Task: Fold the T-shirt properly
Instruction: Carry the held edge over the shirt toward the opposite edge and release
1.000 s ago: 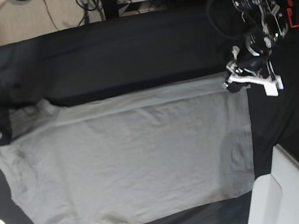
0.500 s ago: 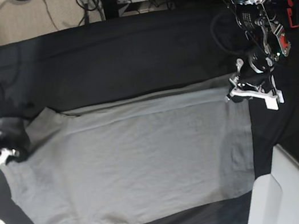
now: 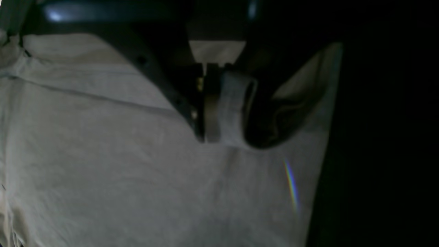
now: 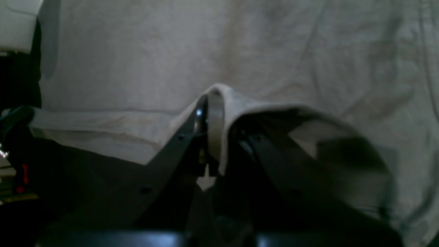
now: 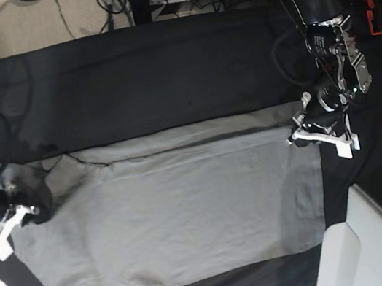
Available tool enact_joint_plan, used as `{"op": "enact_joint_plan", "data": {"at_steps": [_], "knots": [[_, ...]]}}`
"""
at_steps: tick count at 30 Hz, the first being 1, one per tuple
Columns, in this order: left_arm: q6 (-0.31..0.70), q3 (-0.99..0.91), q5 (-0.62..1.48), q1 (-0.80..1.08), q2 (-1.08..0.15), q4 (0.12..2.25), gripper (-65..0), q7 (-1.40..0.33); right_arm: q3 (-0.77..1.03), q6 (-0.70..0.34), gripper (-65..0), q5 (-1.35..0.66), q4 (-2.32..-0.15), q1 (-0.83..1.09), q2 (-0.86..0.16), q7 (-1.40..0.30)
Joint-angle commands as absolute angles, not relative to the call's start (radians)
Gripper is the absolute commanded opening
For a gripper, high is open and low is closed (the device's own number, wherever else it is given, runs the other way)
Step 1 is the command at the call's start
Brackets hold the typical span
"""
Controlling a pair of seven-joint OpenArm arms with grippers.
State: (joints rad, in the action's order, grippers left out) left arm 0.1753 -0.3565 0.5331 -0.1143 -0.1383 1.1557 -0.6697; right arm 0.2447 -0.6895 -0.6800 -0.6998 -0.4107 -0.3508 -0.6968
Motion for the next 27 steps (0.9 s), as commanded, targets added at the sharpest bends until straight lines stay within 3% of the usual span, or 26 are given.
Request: {"op": "enact_joint_plan", "data": {"at_steps": [1,10,27], "knots": [[0.18,-0.357,0.547,-0.142,-0.157,1.161,-65.0,-0.648,0.239,-0.698,-64.5,-0.702,-0.714,-0.444,-0.372,-0.665],[0.183,-0.358,0.395,-0.177,-0.133,1.13,-65.0,-0.645,0.185,-0.698,-64.5,-0.702,-0.714,-0.469,-0.372,-0.613],[0.183,-0.358,0.39,-0.225,-0.13,1.129,-65.0,-0.644,0.185,-0.698,-64.5,-0.7,-0.714,-0.492,-0.364,-0.565]]}}
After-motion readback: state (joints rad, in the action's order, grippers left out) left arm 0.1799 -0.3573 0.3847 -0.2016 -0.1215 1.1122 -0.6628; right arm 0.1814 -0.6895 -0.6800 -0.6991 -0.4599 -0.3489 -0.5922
